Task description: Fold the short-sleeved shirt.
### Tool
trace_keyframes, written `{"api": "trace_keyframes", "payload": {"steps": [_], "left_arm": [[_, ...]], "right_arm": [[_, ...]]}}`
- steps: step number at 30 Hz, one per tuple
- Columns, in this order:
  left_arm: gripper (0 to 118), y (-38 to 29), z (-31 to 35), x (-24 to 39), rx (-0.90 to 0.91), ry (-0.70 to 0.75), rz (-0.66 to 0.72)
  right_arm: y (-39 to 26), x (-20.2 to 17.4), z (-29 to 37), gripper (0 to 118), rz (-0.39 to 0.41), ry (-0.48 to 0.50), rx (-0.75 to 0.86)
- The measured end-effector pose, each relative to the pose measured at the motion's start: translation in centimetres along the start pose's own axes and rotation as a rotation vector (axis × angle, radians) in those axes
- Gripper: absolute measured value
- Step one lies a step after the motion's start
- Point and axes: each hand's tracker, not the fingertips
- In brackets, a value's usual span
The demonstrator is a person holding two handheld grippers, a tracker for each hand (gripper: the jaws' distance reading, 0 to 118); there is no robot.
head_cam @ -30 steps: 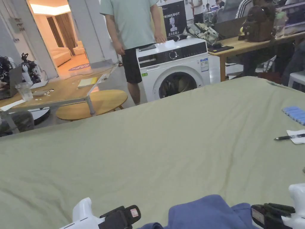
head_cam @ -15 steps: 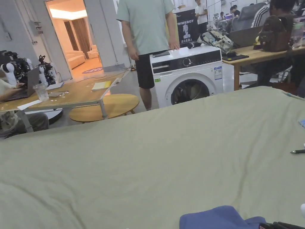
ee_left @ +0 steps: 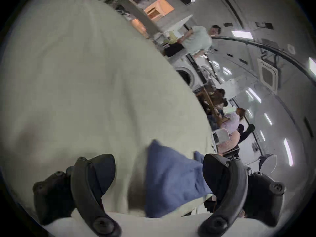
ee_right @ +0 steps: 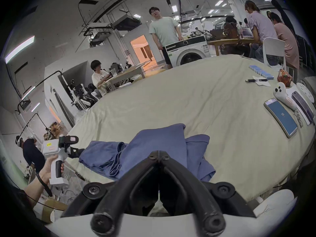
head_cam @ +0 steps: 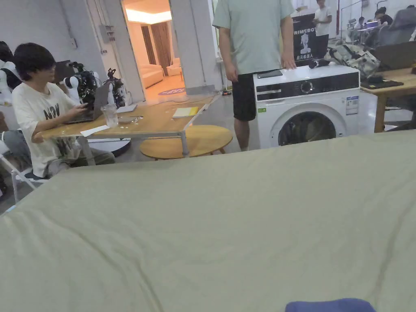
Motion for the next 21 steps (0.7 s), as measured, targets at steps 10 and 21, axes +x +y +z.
{"api": "trace_keyframes", "payload": {"steps": [10, 21], "left_arm": [[10, -2.4, -6.3, -0.4, -0.097, -0.177, 0.235], [10, -0.4, 4.7, 12.0, 0.202, -0.054, -0.25]], "right_arm": [[0.2, 0.0, 0.7, 0, -0.012, -0.023, 0.006], [0.5, 1.6, 1.6, 0, -0.027, -0.04, 0.035]]}}
